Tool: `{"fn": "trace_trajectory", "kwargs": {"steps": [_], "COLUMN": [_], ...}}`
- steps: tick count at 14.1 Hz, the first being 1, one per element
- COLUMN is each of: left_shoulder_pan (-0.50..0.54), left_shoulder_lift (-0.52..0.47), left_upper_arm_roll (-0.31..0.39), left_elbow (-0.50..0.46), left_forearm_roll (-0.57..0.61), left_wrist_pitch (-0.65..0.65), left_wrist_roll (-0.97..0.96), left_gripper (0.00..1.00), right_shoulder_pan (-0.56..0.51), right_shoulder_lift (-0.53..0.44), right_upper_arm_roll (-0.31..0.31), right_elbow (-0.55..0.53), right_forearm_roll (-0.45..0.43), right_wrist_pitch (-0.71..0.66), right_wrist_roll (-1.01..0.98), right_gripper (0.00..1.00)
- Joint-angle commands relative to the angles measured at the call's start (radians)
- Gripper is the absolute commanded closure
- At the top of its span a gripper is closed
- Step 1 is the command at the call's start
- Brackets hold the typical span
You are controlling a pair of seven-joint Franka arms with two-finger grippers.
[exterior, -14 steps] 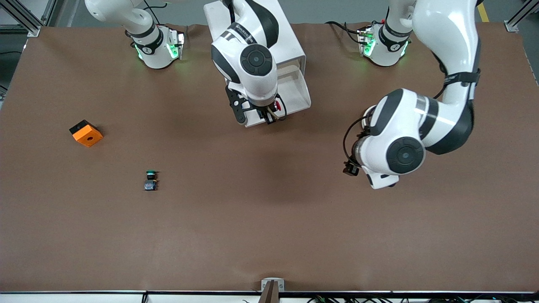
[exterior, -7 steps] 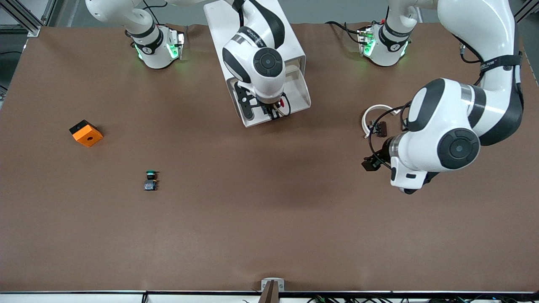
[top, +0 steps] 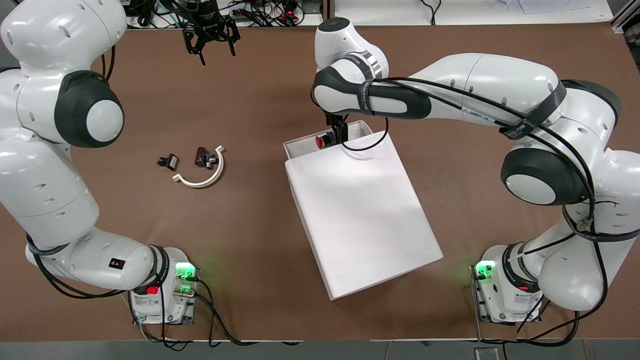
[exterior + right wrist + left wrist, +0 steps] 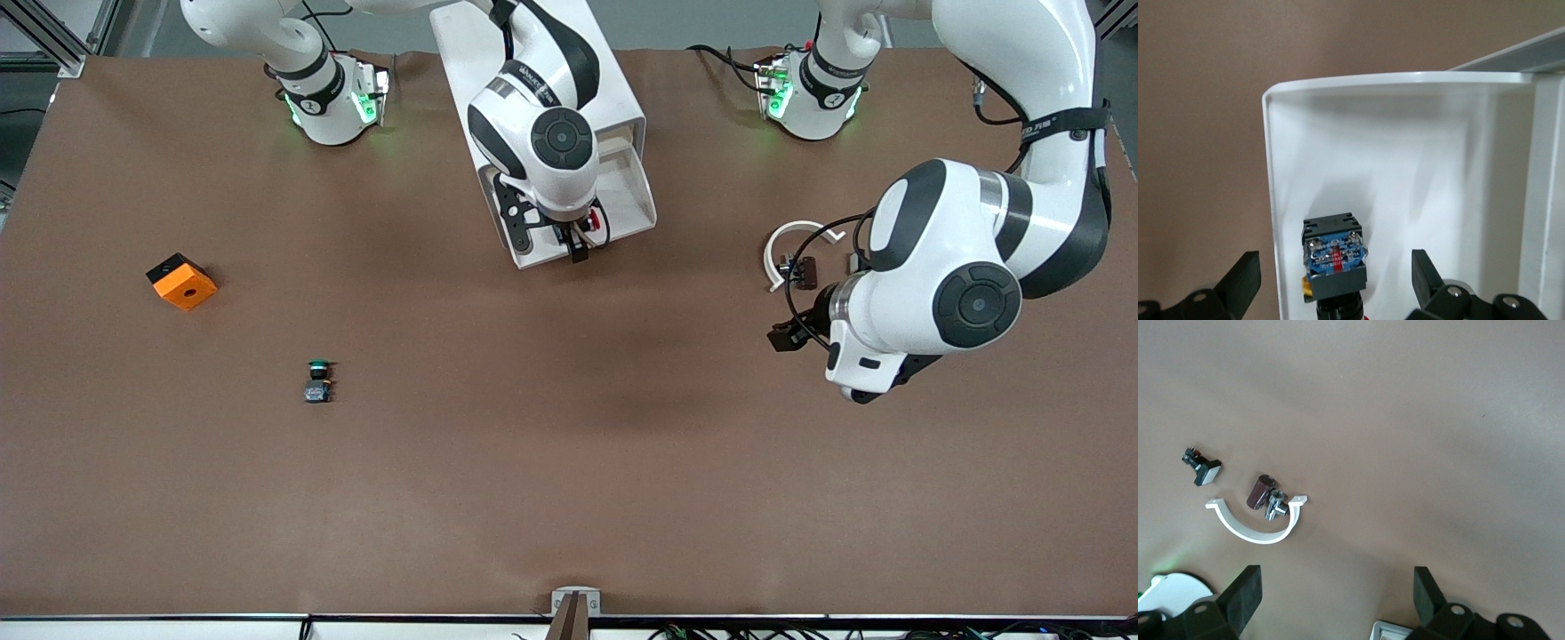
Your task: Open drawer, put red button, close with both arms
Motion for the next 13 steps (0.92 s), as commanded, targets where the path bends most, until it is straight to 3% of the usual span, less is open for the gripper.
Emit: {"fn": "trace_trajectory", "kwargs": {"steps": [1,5,7,11,13], "left_shoulder_pan": [0.001,-0.013,-0.019,-0.032,-0.053], "left_shoulder_lift": [-0.129,-0.218,-0.239,-0.207,-0.171], "left_upper_arm_roll": [-0.006,-0.035,-0.039,-0.121,-0.147], "left_elbow": [-0.206,-0.407,-0.473,-0.506,-0.513], "left_forearm_roll": [0.027,0.029,0.029,0.04,0.107], "left_wrist_pitch": [0.142,0.303,0.36,0.437,0.456], "left_wrist_roll": [0.061,0.077,0.077,0.095,0.093], "left_gripper": [0.0,0.0,0.0,0.0,0.0], "right_shoulder_pan": [-0.029,-0.116,-0.159,-0.24,-0.308], "right_shoulder_lift": [-0.05,-0.081,-0.122,-0.236,-0.294], "right_upper_arm_roll": [-0.005,-0.005,-0.005,-0.008,-0.006], "right_elbow": [0.025,0.186,0.216,0.216,0.211], "right_forearm_roll": [0.023,0.021,0.023,0.016,0.013], "right_wrist_pitch": [-0.049,-0.254,-0.29,-0.409,-0.461], "right_wrist_roll": [0.014,-0.004,-0.059,-0.284,-0.444], "right_gripper": [0.0,0.0,0.0,0.0,0.0]}}
